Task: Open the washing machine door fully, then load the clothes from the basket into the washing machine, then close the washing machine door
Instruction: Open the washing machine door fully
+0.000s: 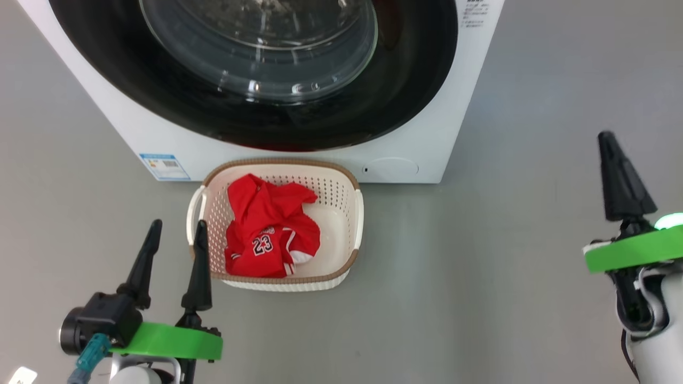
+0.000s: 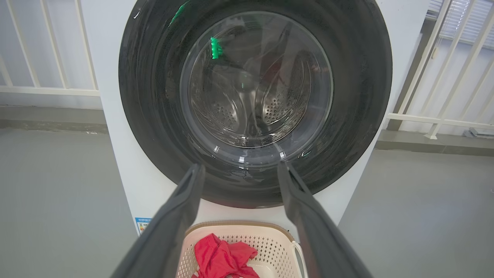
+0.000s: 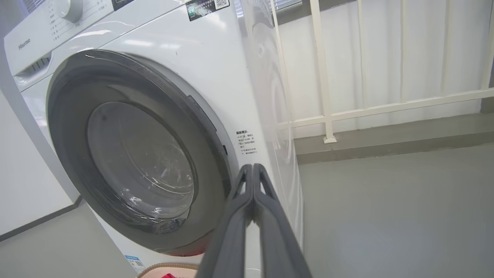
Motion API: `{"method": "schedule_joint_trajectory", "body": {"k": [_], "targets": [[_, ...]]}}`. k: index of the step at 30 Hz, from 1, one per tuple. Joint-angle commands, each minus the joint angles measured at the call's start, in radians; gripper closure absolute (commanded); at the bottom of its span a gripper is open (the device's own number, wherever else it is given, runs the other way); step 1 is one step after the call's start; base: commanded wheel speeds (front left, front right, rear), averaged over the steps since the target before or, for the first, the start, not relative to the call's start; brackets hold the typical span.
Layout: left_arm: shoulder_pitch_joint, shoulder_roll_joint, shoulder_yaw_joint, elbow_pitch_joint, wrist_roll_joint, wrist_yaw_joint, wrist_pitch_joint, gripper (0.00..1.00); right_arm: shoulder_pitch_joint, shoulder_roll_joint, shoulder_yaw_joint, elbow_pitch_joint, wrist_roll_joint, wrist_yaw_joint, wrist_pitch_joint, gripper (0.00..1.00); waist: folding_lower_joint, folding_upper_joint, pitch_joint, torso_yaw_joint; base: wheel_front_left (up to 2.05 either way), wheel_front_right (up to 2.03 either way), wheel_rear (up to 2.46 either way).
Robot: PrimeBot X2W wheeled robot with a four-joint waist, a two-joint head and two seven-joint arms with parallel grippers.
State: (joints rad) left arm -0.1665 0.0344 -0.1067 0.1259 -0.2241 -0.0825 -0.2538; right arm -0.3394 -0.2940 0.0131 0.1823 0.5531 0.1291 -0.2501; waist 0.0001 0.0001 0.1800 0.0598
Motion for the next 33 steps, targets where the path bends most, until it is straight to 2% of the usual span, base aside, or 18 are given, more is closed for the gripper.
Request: {"method": "schedule_joint_trajectory", "body": {"k": [1,10,21,27,33], "targets": [[-0.035,0.016,0.026,-0.03,0.005,0.002,-0.008,0.0,-0.035,-0.014,0.01,-0.025,0.039,0.002,-0.012,1.0,0.0,-0.0001,0.035,0.014,0.0,0.0,0.0],[-0.072,0.016,0.016,-0.052,0.006,-0.003,-0.008,0.0,-0.146,-0.084,0.029,0.008,0.268,0.002,-0.012,1.0,0.0,-0.0001,0.102,0.035,0.0,0.0,0.0],[-0.098,0.016,0.004,-0.082,0.001,0.008,-0.008,0.0,-0.29,-0.215,0.176,0.091,0.562,0.002,-0.004,1.0,0.0,-0.0001,0.172,0.062,0.0,0.0,0.0],[-0.113,0.016,-0.01,-0.09,-0.006,0.013,-0.008,0.0,-0.397,-0.256,0.231,0.115,0.793,0.002,0.102,1.0,0.0,-0.0001,0.203,0.071,0.0,0.0,0.0],[-0.126,0.016,-0.02,-0.095,-0.015,0.019,-0.008,0.0,-0.477,-0.292,0.25,0.14,0.913,0.002,0.204,1.0,0.0,-0.0001,0.23,0.085,0.0,0.0,0.0]]}}
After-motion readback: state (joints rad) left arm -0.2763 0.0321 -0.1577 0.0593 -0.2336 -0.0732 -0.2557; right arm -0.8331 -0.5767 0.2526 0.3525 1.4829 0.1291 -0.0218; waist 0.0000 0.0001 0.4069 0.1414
